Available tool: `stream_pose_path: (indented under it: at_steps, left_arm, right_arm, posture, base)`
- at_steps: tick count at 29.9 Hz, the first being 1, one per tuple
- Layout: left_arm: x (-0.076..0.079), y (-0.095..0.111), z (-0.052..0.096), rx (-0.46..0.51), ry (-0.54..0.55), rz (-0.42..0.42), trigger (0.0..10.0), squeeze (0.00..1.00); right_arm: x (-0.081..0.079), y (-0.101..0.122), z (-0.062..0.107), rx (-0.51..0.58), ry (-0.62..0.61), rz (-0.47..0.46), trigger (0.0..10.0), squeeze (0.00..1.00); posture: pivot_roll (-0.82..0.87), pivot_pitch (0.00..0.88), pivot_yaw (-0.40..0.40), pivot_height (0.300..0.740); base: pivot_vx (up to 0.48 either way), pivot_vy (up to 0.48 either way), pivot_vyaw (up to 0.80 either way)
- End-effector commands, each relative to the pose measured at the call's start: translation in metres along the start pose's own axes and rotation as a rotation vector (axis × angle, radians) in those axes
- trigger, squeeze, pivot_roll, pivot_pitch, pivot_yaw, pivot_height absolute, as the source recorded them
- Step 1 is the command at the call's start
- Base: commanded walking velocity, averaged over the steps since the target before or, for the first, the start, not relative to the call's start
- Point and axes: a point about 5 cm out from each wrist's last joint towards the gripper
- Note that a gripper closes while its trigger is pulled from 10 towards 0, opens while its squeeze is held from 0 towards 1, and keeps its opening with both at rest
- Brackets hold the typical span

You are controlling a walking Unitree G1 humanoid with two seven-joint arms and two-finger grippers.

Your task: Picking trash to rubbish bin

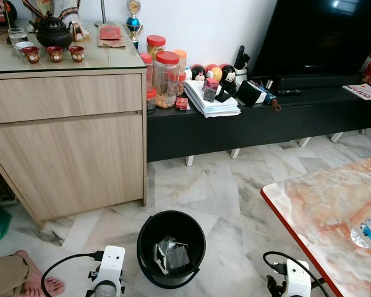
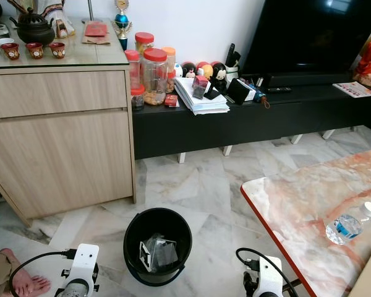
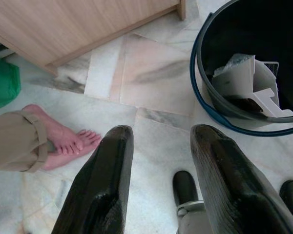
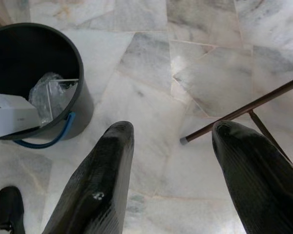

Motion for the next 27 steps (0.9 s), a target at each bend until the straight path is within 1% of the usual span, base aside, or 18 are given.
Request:
stream_pose_path:
  at_steps: [1, 8, 11, 15, 18, 22, 27]
  left_arm:
    - [0.003, 0.004, 0.0, 0.016, -0.016, -0.019, 10.0, 0.0]
    - [-0.006, 0.009, -0.004, 0.034, -0.011, -0.034, 10.0, 0.0]
    - [-0.009, 0.013, -0.007, 0.043, -0.014, -0.043, 10.0, 0.0]
    - [-0.013, 0.017, -0.009, 0.054, -0.011, -0.053, 10.0, 0.0]
    - [-0.017, 0.02, -0.01, 0.059, -0.01, -0.06, 10.0, 0.0]
    - [-0.018, 0.021, -0.011, 0.061, -0.01, -0.06, 10.0, 0.0]
    - [-0.018, 0.023, -0.011, 0.065, -0.009, -0.048, 10.0, 0.0]
  right_arm:
    - [0.006, 0.0, 0.001, 0.007, -0.022, -0.025, 10.0, 0.0]
    - [0.003, 0.001, 0.0, 0.031, -0.036, -0.093, 10.0, 0.0]
    - [0.0, 0.002, 0.0, 0.036, -0.037, -0.109, 10.0, 0.0]
    - [-0.006, 0.003, -0.002, 0.046, -0.033, -0.128, 10.0, 0.0]
    - [-0.012, 0.006, -0.004, 0.06, -0.021, -0.146, 10.0, 0.0]
    - [-0.014, 0.007, -0.004, 0.064, -0.015, -0.147, 10.0, 0.0]
    - [-0.015, 0.011, -0.005, 0.078, -0.011, -0.155, 10.0, 0.0]
  posture:
    - [0.1, 0.0, -0.127, 0.74]
    - [0.08, 0.0, -0.08, 0.74]
    - [0.08, 0.0, -0.056, 0.74]
    - [0.08, 0.0, -0.044, 0.74]
    - [0.08, 0.0, -0.04, 0.74]
    - [0.08, 0.0, -0.042, 0.74]
    - [0.09, 0.0, -0.054, 0.74]
  base:
    - [0.0, 0.0, 0.0]
    - [0.0, 0.0, 0.0]
    - [0.0, 0.0, 0.0]
    - [0.0, 0.0, 0.0]
    - [0.0, 0.0, 0.0]
    - [0.0, 0.0, 0.0]
    - [-0.276, 0.0, 0.0]
Point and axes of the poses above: a point about 5 cm out from each wrist's last joint towards the gripper, its own z axis pointing back from the gripper into the wrist, its own y axis along the axis of the wrist's last joint, x = y × z, and after that the axes turned 13 degrees about -z, right-handed
